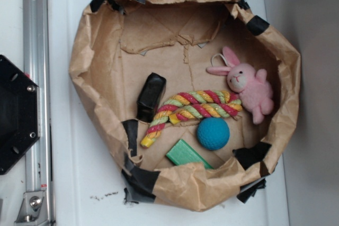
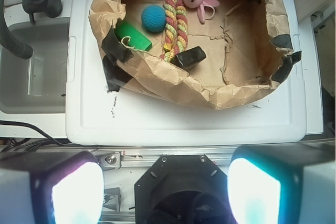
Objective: Grab the black box.
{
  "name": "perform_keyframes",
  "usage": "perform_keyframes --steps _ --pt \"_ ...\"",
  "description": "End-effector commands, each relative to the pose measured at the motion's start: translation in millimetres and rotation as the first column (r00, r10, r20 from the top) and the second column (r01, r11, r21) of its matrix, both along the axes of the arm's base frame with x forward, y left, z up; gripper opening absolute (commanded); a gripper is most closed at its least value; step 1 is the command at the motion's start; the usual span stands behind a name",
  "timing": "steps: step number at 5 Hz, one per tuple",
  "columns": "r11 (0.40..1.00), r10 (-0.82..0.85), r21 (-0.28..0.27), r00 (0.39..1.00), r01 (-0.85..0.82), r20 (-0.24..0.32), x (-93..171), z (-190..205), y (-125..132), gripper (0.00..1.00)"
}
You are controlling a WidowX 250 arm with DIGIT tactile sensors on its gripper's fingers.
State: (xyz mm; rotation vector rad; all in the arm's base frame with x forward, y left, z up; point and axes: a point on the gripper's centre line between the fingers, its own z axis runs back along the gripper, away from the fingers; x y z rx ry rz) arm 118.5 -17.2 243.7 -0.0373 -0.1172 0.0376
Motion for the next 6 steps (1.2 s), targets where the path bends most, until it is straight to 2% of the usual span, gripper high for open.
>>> perform_keyframes --steps 1,2,3,4,5,6 --pt "1.000 0.000 0.000 1.000 0.000 0.000 0.0 0.0 0.0 1.00" --pt "0.985 0.166 -0.044 0.985 -0.169 -0.050 50.0 -41.3 23.8 1.00" --pt "0.962 0.254 -0.081 0.963 -0.261 -0.092 96.4 -56.4 32.1 1.00" --pt "0.867 0.483 -0.087 0.870 -0.491 -0.101 113.9 -76.6 42.3 1.00" --pt "0.732 0.660 -0.058 0.727 -0.679 -0.189 96.0 -107.9 37.6 1.00" --pt "0.643 0.761 0.018 0.636 -0.766 -0.130 79.7 -133.7 44.8 1.00"
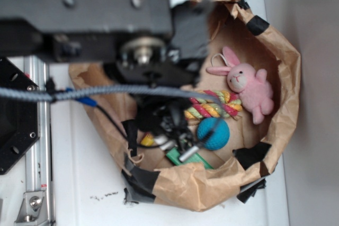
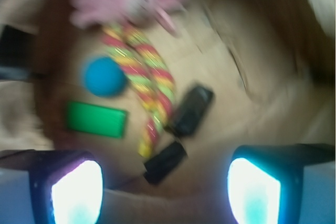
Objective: Grab the black box.
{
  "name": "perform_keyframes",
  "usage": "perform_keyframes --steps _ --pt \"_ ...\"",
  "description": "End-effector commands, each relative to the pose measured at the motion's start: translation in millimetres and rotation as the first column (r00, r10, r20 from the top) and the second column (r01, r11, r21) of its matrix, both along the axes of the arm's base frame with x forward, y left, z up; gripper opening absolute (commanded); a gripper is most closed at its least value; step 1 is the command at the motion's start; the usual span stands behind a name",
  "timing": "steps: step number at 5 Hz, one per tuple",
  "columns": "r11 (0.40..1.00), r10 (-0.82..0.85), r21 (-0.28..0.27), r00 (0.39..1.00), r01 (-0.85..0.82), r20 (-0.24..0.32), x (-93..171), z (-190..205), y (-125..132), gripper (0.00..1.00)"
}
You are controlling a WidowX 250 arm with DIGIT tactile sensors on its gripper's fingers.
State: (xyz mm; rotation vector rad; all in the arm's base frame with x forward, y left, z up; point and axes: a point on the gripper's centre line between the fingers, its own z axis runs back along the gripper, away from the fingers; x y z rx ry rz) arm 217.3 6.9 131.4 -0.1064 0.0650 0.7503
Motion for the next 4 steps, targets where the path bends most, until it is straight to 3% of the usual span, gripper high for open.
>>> perform_keyframes --steps 1,2,3,4 --pt "0.953 0.232 0.181 0.970 -0.242 0.076 -11.0 -40.4 33.3 1.00" --pt "0.957 0.232 0.169 0.971 -0.238 0.055 1.5 -49.7 44.1 1.00" --pt "0.963 0.226 0.140 0.972 -0.232 0.056 15.4 -57.9 37.4 1.00" --pt "0.990 0.127 0.068 0.992 -0.127 -0.003 17.4 -86.7 18.0 1.00"
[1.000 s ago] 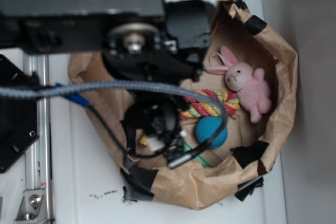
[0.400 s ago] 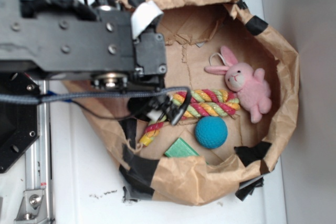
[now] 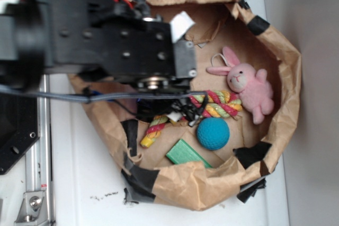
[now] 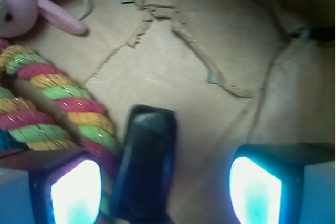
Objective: Grab the black box.
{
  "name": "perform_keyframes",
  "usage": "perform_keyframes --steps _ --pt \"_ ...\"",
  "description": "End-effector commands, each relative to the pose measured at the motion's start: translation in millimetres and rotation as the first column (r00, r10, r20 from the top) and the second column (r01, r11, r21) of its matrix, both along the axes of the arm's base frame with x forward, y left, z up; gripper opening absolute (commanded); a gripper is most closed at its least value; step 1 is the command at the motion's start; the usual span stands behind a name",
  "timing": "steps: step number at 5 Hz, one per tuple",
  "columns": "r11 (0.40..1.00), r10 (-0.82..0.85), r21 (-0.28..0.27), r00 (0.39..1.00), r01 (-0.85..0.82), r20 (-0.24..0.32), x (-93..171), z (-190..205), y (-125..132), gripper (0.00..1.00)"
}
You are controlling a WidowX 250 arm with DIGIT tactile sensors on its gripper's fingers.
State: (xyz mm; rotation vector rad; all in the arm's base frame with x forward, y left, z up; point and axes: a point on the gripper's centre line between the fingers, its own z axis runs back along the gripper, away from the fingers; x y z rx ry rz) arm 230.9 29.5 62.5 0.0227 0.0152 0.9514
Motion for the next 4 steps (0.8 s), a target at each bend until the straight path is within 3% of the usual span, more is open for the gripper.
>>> perform_keyframes --steps 1,2,3,4 --pt "0.997 -0.061 -0.045 0.994 0.057 -0.087 -12.7 -41.3 -11.3 0.21" --pt "0.989 -0.139 -0.053 0.988 0.135 -0.063 -12.5 -25.5 -5.8 0.00" --pt "0.928 -0.370 0.090 0.921 0.361 0.122 0.1 23.4 22.5 0.00" --pt "0.804 -0.591 0.227 0.781 0.550 0.202 -0.8 77.3 42.6 0.00"
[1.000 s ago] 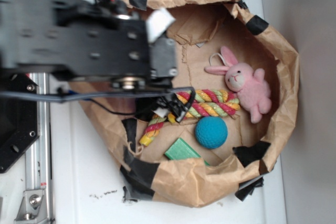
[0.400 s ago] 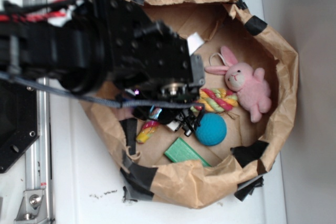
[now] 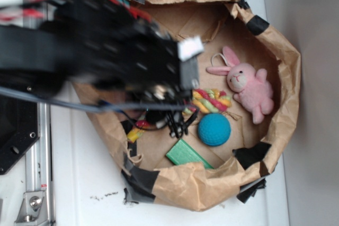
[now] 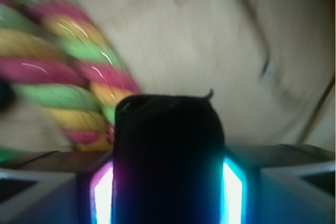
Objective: Grab the black box.
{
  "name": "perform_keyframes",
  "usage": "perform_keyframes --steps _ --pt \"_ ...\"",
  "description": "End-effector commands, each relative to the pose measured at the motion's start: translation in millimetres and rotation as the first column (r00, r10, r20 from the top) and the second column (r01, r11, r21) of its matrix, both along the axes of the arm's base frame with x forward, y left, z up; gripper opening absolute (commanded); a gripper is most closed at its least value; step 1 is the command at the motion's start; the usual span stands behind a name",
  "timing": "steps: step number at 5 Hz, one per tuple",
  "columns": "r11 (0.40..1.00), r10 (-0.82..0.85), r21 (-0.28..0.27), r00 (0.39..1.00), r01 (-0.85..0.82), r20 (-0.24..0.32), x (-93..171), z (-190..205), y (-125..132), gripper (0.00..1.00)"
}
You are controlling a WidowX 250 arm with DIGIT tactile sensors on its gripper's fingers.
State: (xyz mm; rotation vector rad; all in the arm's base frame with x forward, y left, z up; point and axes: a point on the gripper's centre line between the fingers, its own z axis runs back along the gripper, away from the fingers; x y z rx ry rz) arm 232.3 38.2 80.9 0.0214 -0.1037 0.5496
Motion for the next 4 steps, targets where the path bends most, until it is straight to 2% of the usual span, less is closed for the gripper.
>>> perform_keyframes --steps 1,2,3,4 --pt "0.931 -0.364 0.099 0.906 0.351 0.215 1.1 108.3 43.2 0.00" --pt "0.931 -0.366 0.063 0.917 0.360 0.158 15.2 139.5 38.7 0.00" --pt "0.924 -0.381 0.022 0.919 0.381 0.098 24.0 119.1 30.9 0.00" --pt "0.911 -0.412 0.025 0.911 0.412 0.026 29.7 110.9 30.9 0.00"
